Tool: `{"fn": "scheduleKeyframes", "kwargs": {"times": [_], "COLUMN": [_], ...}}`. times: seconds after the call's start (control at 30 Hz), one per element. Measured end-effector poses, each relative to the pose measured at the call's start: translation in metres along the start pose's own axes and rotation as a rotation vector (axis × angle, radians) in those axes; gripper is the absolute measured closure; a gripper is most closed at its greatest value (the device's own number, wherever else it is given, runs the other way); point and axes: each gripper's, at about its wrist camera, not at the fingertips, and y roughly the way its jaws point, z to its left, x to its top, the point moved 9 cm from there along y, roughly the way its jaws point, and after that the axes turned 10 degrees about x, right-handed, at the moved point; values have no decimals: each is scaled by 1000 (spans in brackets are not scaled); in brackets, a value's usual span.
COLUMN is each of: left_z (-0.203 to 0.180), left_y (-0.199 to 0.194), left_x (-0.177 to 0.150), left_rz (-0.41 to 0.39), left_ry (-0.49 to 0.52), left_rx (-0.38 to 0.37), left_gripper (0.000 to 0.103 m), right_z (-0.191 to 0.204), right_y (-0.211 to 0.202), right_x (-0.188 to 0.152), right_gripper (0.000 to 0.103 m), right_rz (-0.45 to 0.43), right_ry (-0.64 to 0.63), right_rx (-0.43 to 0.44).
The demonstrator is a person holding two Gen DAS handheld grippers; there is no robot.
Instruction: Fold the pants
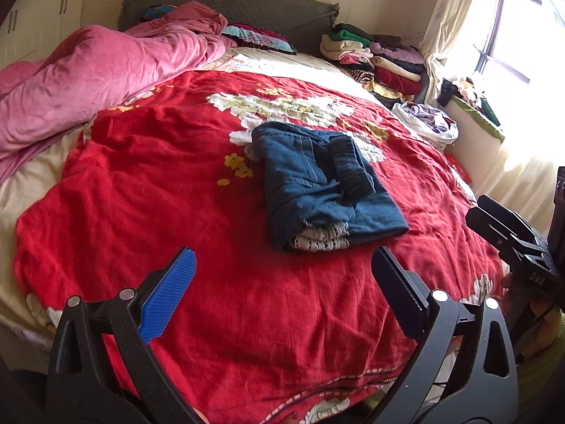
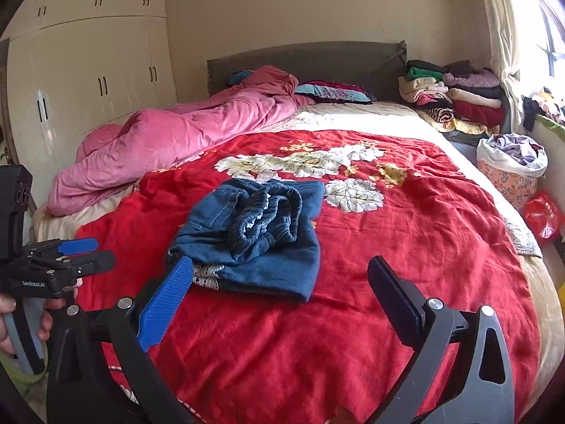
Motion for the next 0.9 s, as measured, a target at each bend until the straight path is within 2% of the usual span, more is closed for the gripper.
{"fn": "scheduleKeyframes", "kwargs": {"times": [0.37,0.6,0.9], "left_z": [5,5,6], "left_y": [6,17,15], "left_x": [-22,-33,-33], "left_rz": [39,79,74], "left_ry": [-24,-16,-19], "left_rx": [16,31,38], "left_gripper": [10,10,10], "right_z": [-6,-5,-1], "right_y": [14,21,24], "right_x": [-46,-50,-49], "right_gripper": [5,5,5], "right_rz": [100,116,129], "right_ry": [55,57,48], "right_rx": [-36,-41,-34]}}
